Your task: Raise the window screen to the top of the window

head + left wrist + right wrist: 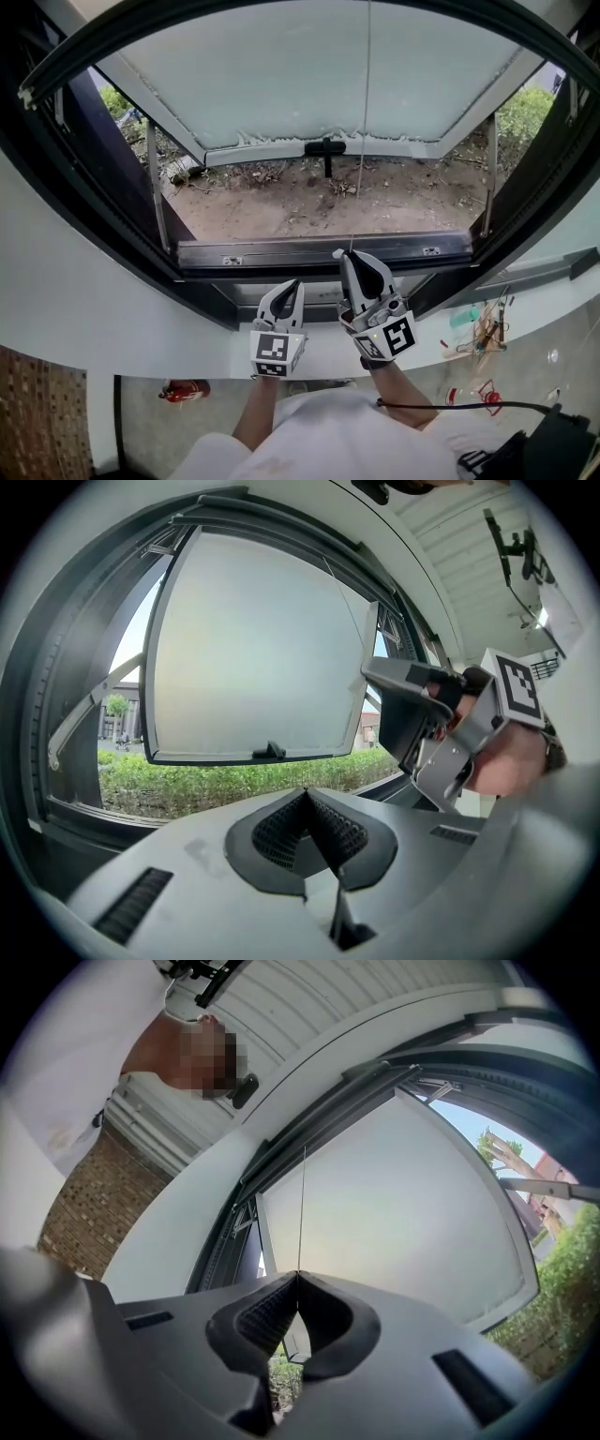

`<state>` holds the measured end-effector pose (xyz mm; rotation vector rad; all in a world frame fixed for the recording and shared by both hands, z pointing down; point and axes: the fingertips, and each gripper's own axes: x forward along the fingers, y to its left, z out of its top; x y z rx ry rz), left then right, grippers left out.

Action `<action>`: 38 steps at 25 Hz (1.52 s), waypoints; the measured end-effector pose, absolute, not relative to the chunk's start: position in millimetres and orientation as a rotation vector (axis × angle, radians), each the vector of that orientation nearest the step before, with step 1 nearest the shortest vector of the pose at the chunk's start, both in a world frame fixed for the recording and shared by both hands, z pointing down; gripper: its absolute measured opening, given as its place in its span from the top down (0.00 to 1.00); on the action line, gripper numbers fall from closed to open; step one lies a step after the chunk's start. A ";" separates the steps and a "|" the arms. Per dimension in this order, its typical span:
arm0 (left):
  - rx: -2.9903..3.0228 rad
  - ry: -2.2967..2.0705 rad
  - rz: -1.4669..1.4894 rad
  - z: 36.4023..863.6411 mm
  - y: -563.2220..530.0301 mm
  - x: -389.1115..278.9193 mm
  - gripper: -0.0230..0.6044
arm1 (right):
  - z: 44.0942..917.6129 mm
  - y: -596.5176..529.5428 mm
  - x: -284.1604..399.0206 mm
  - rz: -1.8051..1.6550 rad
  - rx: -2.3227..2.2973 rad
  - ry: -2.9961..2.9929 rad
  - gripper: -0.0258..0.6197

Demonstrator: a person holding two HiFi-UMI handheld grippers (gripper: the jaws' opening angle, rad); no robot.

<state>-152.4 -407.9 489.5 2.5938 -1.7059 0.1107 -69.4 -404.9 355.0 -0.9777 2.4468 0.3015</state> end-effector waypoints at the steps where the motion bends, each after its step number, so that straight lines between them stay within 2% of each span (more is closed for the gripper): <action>1: 2.595 -1.704 0.109 489.6 -408.4 -151.9 0.96 | 347.0 -403.8 -67.6 0.315 -0.970 2.432 0.96; 7: 2.599 -1.694 0.095 488.5 -411.5 -149.2 0.96 | 310.4 -401.3 -66.5 0.355 -0.884 2.393 0.96; 13: 2.611 -1.692 0.091 485.4 -412.9 -145.3 0.96 | 292.1 -415.4 -70.8 0.186 -0.740 2.373 0.96; 28: 2.606 -1.702 0.086 481.6 -417.5 -147.8 0.96 | 189.5 -410.5 -57.6 0.407 -0.665 2.290 0.96; 32: 2.604 -1.704 0.088 481.9 -418.2 -147.7 0.96 | 188.9 -422.2 -59.3 0.373 -0.743 2.328 0.96; 38: 2.603 -1.709 0.077 479.4 -418.1 -150.2 0.96 | 190.7 -395.9 -52.1 0.357 -0.595 2.196 0.96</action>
